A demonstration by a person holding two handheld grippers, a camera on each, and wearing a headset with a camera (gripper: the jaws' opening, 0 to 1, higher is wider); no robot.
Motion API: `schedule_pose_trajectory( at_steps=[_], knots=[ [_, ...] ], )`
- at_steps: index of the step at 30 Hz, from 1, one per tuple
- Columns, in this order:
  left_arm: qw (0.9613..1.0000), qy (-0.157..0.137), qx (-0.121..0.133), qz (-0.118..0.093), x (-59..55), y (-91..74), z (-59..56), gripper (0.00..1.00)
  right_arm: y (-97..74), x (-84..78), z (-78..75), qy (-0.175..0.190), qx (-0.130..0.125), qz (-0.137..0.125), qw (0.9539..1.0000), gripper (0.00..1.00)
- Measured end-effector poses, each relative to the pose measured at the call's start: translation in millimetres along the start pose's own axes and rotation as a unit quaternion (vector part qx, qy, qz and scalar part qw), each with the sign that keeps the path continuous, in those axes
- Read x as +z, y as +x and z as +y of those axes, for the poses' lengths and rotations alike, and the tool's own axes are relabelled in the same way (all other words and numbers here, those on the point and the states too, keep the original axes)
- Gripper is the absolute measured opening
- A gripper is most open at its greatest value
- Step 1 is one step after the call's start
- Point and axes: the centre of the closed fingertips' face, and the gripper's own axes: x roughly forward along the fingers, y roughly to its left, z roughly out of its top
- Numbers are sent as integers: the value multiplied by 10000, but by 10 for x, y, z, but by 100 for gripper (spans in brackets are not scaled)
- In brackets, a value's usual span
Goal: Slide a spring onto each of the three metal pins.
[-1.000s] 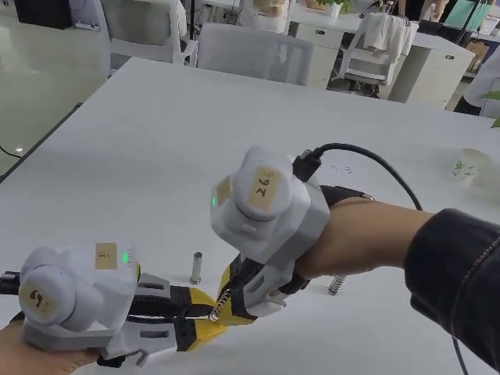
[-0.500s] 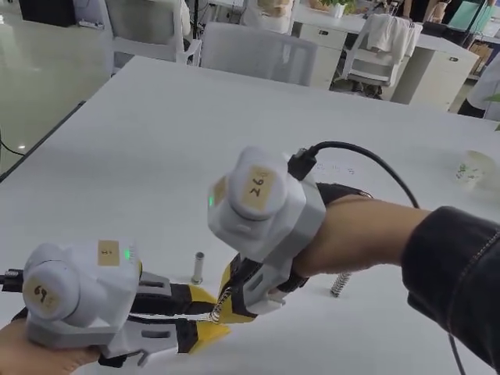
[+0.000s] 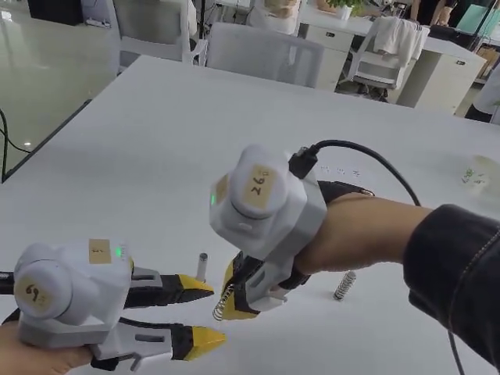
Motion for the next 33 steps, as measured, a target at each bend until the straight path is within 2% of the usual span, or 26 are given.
schedule_pose_trajectory(
  at_steps=[14, 33],
  knots=[
    [9996, -209, 178, -77, -19, -92, 57, 41, -31, -16, -56, 2, -49, 72, 10000, 8],
    [9979, -387, 502, -138, -54, -204, 177, 57, -127, 7, -282, 43, -185, 56, 9998, 8]
  ],
)
